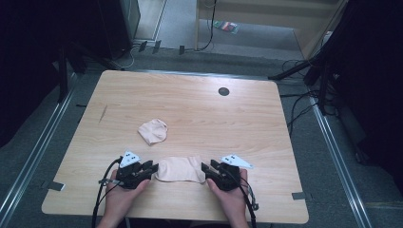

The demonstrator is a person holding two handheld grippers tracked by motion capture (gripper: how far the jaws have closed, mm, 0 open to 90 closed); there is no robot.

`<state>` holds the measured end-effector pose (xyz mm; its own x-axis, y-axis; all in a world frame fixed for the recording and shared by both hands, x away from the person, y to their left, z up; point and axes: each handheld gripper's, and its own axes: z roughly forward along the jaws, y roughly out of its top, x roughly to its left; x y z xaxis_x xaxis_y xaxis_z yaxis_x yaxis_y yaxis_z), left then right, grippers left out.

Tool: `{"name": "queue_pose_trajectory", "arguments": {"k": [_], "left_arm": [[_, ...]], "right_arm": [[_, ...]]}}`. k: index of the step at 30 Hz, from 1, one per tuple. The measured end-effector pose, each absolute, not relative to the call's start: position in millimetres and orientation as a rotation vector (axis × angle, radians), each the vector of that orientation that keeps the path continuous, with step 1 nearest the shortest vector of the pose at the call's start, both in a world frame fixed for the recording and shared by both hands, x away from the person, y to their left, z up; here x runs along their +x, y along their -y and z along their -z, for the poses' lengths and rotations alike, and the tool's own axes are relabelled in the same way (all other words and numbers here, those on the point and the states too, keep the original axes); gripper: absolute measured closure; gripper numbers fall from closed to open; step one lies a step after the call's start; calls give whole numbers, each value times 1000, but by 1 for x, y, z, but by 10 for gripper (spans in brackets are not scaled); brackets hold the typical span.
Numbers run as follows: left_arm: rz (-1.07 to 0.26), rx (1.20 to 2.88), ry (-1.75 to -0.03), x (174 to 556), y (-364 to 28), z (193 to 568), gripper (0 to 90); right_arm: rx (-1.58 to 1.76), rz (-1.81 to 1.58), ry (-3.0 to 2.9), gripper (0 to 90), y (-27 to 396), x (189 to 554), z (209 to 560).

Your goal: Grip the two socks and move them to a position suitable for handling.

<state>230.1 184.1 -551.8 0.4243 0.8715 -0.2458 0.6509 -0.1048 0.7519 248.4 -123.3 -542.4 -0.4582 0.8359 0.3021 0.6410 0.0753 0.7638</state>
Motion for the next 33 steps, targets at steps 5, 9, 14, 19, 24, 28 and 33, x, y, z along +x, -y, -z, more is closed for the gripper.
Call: {"name": "queue_pose_trajectory", "arguments": {"k": [5, 9, 14, 19, 24, 28, 33], "left_arm": [[-307, 1866, -1264, 229, -186, 551, 900], [-328, 1867, -1239, 225, -188, 545, 900], [-360, 1868, -1214, 220, -194, 534, 900], [-380, 1906, -1207, 213, -201, 532, 900], [-337, 1907, -1185, 209, -204, 532, 900], [-323, 1897, -1172, 207, -200, 534, 900], [-254, 1746, -1236, 216, -207, 539, 701]], "right_arm": [[1478, -1267, -2174, 882, 119, 246, 545], [1480, -1312, -2141, 892, 127, 241, 537], [1477, -1309, -2110, 897, 137, 230, 526], [1464, -1260, -2132, 900, 148, 219, 523], [1467, -1314, -2144, 899, 154, 217, 530], [1355, -1237, -2173, 895, 140, 218, 536], [1342, -1277, -2175, 889, 133, 221, 538]]}}
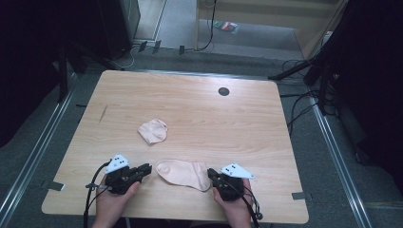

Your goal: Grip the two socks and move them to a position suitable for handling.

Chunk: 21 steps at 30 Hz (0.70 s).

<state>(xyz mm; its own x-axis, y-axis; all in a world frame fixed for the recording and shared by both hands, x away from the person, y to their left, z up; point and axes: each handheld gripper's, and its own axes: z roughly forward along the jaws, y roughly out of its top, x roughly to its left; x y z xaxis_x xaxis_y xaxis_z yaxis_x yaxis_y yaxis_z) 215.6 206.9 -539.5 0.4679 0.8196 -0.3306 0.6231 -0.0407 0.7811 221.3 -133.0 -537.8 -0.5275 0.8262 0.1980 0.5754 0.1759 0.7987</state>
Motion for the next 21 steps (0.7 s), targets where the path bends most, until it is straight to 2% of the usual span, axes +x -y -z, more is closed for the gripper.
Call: {"name": "queue_pose_trajectory", "arguments": {"k": [4, 6, 7, 8, 9, 10, 15, 21], "left_arm": [[-221, 1719, -1228, 226, -202, 540, 569], [-169, 1727, -1228, 231, -198, 544, 573], [-148, 1743, -1227, 233, -196, 546, 624], [-136, 1769, -1222, 233, -194, 548, 773], [-136, 1788, -1212, 233, -193, 548, 876], [-139, 1802, -1211, 231, -192, 548, 900], [-197, 1896, -1188, 220, -194, 541, 900], [-179, 1916, -1194, 209, -201, 539, 900]], "right_arm": [[1329, -1279, -2185, 886, 130, 224, 538], [1325, -1281, -2185, 886, 129, 224, 539], [1325, -1284, -2186, 886, 129, 224, 538], [1324, -1286, -2184, 886, 129, 224, 538], [1327, -1286, -2180, 886, 129, 224, 538], [1328, -1287, -2173, 888, 129, 225, 538], [1374, -1269, -2119, 898, 138, 227, 533], [1378, -1252, -2156, 899, 143, 226, 533]]}}
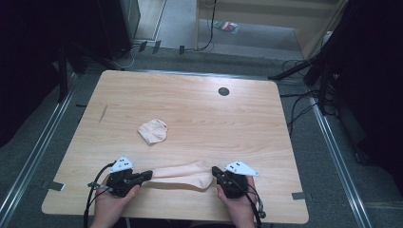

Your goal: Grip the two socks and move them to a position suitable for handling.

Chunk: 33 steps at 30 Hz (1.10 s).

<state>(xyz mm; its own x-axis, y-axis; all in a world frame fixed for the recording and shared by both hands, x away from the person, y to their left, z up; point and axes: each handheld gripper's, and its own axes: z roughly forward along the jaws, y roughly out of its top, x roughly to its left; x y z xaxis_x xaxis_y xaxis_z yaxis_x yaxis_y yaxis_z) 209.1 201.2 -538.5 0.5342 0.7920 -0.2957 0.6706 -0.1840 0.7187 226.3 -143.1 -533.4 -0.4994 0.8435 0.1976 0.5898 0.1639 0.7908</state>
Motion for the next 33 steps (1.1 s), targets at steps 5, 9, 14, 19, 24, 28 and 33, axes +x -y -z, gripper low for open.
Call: {"name": "queue_pose_trajectory", "arguments": {"k": [5, 9, 14, 19, 24, 28, 33], "left_arm": [[-201, 1910, -1187, 208, -193, 543, 704], [-229, 1814, -1220, 214, -198, 540, 494], [-319, 1721, -1313, 240, -207, 534, 469], [-453, 1683, -1375, 278, -211, 534, 466], [-570, 1680, -1412, 311, -207, 540, 453], [-582, 1704, -1435, 329, -203, 546, 438], [-613, 1760, -1455, 339, -197, 549, 442]], "right_arm": [[1370, -1285, -2193, 712, 139, 228, 539], [1334, -1329, -2173, 510, 138, 229, 539], [1334, -1363, -2125, 448, 141, 231, 536], [1343, -1362, -2108, 455, 142, 231, 535], [1348, -1354, -2104, 458, 143, 232, 536], [1361, -1352, -2099, 460, 144, 233, 536], [1361, -1354, -2090, 461, 146, 233, 536]]}}
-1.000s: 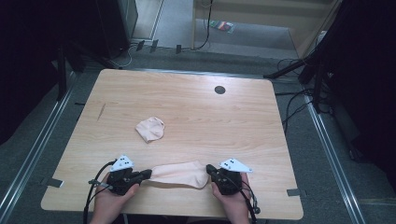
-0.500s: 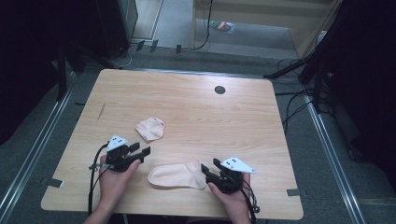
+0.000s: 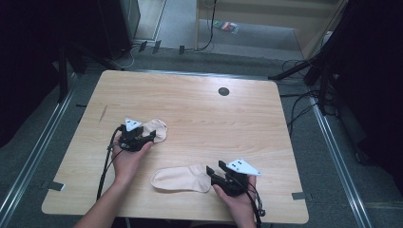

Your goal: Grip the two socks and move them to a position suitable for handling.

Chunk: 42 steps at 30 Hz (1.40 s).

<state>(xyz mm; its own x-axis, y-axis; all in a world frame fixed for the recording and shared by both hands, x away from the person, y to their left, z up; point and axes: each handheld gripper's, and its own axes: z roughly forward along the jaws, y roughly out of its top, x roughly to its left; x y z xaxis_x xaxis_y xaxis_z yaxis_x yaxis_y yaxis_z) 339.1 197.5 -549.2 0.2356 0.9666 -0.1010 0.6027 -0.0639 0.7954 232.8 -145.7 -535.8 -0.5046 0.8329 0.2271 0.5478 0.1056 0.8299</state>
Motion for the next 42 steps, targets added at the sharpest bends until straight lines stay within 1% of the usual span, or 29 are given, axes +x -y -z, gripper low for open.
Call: {"name": "queue_pose_trajectory", "arguments": {"k": [1, 5, 7, 8, 9, 10, 14, 15, 17, 19, 20, 21, 24, 25, 27, 29, 31, 33, 34, 35, 37, 38, 39, 40, 42], "left_arm": [[-625, 1769, -1461, 340, -197, 549, 448], [-643, 1797, -1507, 341, -195, 550, 580], [-656, 1809, -1498, 341, -195, 550, 675], [-641, 1822, -1481, 342, -196, 550, 742], [-626, 1828, -1469, 342, -197, 550, 844], [-621, 1828, -1460, 342, -198, 550, 873], [-548, 1837, -1354, 337, -193, 548, 897], [-516, 1818, -1318, 334, -191, 545, 898], [-493, 1792, -1238, 327, -184, 538, 900], [-433, 1766, -1108, 319, -174, 529, 900], [-415, 1765, -1070, 317, -171, 527, 900], [-372, 1762, -1001, 314, -165, 524, 900], [-293, 1737, -888, 309, -154, 520, 900], [-243, 1711, -861, 310, -152, 519, 900], [-237, 1755, -877, 315, -146, 521, 900], [-280, 1836, -910, 319, -141, 528, 900], [-256, 1868, -958, 324, -142, 536, 899], [-271, 1899, -969, 325, -143, 540, 893], [-291, 1892, -972, 326, -143, 541, 876], [-309, 1875, -979, 325, -143, 541, 796], [-335, 1843, -988, 325, -145, 539, 601], [-361, 1810, -1009, 325, -149, 536, 601], [-394, 1771, -1033, 324, -154, 533, 463], [-398, 1760, -1039, 323, -156, 532, 424], [-417, 1731, -1054, 320, -162, 531, 391]], "right_arm": [[1361, -1354, -2090, 460, 146, 233, 536], [1367, -1353, -2089, 462, 146, 233, 536], [1369, -1349, -2091, 463, 145, 233, 536], [1367, -1351, -2091, 464, 144, 233, 536], [1364, -1352, -2091, 465, 144, 233, 536], [1364, -1350, -2092, 465, 143, 233, 536], [1352, -1352, -2079, 471, 144, 233, 533], [1353, -1357, -2070, 473, 144, 233, 532], [1353, -1361, -2050, 478, 145, 234, 531], [1362, -1359, -2030, 483, 147, 235, 529], [1367, -1358, -2021, 484, 147, 236, 528], [1370, -1359, -2018, 484, 148, 236, 528], [1372, -1357, -2008, 486, 149, 236, 527], [1371, -1354, -2008, 486, 149, 236, 527], [1368, -1352, -2007, 486, 149, 235, 527], [1370, -1352, -2004, 487, 149, 235, 526], [1373, -1353, -1998, 488, 150, 235, 526], [1378, -1346, -1996, 489, 150, 236, 525], [1372, -1344, -1994, 492, 149, 237, 525], [1371, -1338, -1997, 496, 147, 239, 523], [1354, -1338, -2007, 502, 144, 242, 520], [1354, -1338, -2007, 502, 144, 242, 520], [1333, -1350, -2022, 517, 137, 248, 514], [1319, -1350, -2032, 529, 133, 252, 512], [1300, -1355, -2047, 545, 125, 259, 509]]}}
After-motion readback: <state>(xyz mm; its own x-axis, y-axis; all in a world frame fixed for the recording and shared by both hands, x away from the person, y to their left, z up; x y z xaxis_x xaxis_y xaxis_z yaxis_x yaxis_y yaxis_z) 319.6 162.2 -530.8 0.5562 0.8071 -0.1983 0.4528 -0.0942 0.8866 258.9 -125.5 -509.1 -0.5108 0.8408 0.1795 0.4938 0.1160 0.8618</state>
